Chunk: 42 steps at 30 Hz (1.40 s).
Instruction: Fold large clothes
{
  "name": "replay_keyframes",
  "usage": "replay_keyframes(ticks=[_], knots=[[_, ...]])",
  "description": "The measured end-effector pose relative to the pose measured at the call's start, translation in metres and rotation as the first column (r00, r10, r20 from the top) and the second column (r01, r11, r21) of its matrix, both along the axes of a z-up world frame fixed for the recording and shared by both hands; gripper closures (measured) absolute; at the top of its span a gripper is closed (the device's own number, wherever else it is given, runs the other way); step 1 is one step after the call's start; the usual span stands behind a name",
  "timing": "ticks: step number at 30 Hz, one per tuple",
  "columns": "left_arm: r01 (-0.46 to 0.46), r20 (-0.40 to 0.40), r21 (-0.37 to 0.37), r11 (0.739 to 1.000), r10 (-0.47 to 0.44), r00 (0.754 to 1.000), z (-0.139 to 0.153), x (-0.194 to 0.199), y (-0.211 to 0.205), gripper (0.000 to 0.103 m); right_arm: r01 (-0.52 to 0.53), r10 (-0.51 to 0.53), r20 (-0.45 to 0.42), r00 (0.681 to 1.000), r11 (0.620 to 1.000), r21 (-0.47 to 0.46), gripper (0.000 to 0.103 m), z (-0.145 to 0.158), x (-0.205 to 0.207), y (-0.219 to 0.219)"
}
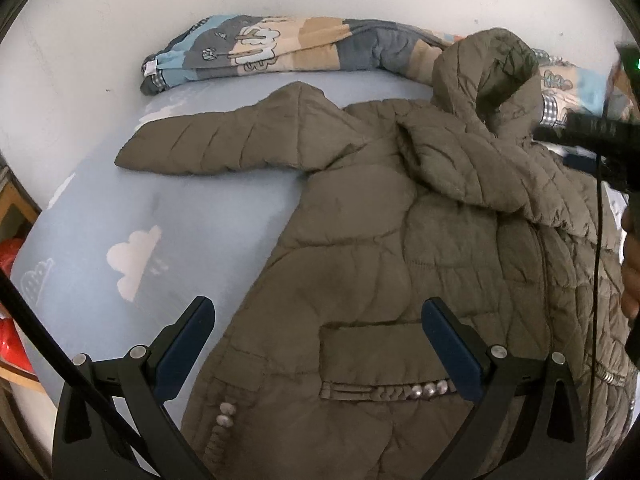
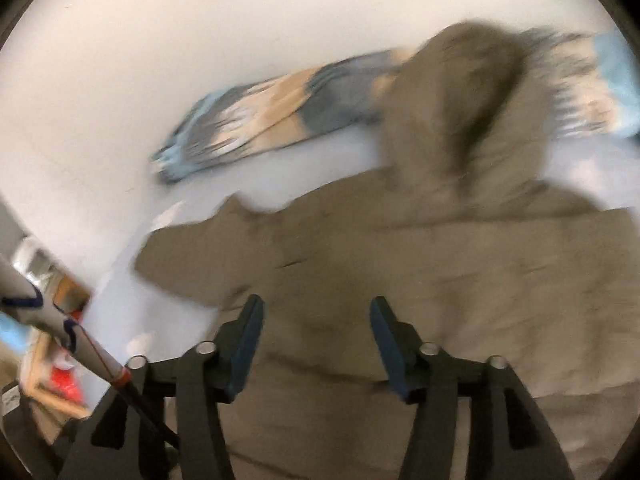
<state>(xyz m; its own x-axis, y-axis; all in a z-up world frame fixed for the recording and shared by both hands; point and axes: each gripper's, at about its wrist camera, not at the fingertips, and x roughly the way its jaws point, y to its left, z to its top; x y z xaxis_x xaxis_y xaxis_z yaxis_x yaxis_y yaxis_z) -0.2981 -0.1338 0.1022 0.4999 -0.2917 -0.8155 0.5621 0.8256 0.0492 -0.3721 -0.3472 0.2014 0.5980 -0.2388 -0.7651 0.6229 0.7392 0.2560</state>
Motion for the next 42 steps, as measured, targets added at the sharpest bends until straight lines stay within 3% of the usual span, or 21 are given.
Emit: replay_keyframes(ticks=[2,4,7,10,12,17,23,26,28,30,33,37,40,42], knots=[[0.004,-0.002,0.008,1.000,-0.004,1.000,-0.003,-0.001,-0.002,0.000,0.095,-0.099,-0.110,0.989,0.995,-0.040,0.036,-0.013,-0.013,-0.018],[0.013,0.000,0.014,1.000,-0.013,1.000,-0.003,-0.003,-0.005,0.000,0.163,-0.166,-0.251,0.954,0.986,-0.032,0.036,-0.040,-0.025,-0.035],[0.027,0.012,0.008,1.000,-0.027,1.000,0.001,-0.007,-0.010,0.000,0.138,-0.115,-0.336,0.935,0.989,0.047,0.035,-0.075,-0.033,-0.037],[0.044,0.068,-0.016,0.999,-0.043,0.997,0.014,-0.016,-0.013,0.000,0.140,-0.113,-0.316,0.942,0.988,0.063,0.035,-0.060,-0.040,-0.028],[0.055,0.119,-0.029,0.998,-0.051,0.992,0.024,-0.024,-0.012,0.000,0.131,-0.107,-0.248,0.963,0.988,0.081,0.035,-0.036,-0.048,-0.017],[0.045,0.276,-0.087,0.995,-0.019,0.961,0.056,-0.042,0.005,0.000,0.093,-0.099,-0.099,0.990,0.994,-0.061,0.032,0.047,-0.086,0.040],[0.010,0.362,-0.163,0.987,0.050,0.931,0.086,-0.052,0.034,0.000,0.099,-0.101,0.001,0.995,0.977,-0.190,0.027,0.086,-0.141,0.113],[-0.012,0.377,-0.200,0.980,0.088,0.922,0.096,-0.052,0.048,0.000,0.087,-0.078,0.042,0.996,0.965,-0.246,0.027,0.083,-0.159,0.141],[-0.023,0.383,-0.216,0.976,0.107,0.918,0.101,-0.052,0.054,0.000,0.090,-0.071,0.089,0.994,0.969,-0.231,0.027,0.082,-0.174,0.153],[-0.033,0.389,-0.231,0.972,0.123,0.913,0.104,-0.052,0.060,0.000,0.084,-0.054,0.187,0.981,0.984,-0.154,0.027,0.077,-0.187,0.159],[-0.052,0.396,-0.227,0.973,0.141,0.907,0.104,-0.051,0.063,0.000,0.041,-0.038,0.200,0.979,0.999,-0.008,0.027,0.056,-0.188,0.158],[-0.057,0.374,-0.178,0.982,0.121,0.920,0.094,-0.045,0.057,0.000,0.029,-0.036,0.154,0.987,0.998,0.047,0.027,0.029,-0.185,0.155],[-0.051,0.270,-0.124,0.991,0.083,0.959,0.073,-0.027,0.050,0.000,0.042,-0.044,0.042,0.998,0.997,0.059,0.027,0.006,-0.183,0.146],[-0.046,0.196,-0.063,0.997,0.057,0.979,0.053,-0.013,0.046,0.000,0.071,-0.071,-0.037,0.997,0.997,0.020,0.027,-0.004,-0.189,0.136]])
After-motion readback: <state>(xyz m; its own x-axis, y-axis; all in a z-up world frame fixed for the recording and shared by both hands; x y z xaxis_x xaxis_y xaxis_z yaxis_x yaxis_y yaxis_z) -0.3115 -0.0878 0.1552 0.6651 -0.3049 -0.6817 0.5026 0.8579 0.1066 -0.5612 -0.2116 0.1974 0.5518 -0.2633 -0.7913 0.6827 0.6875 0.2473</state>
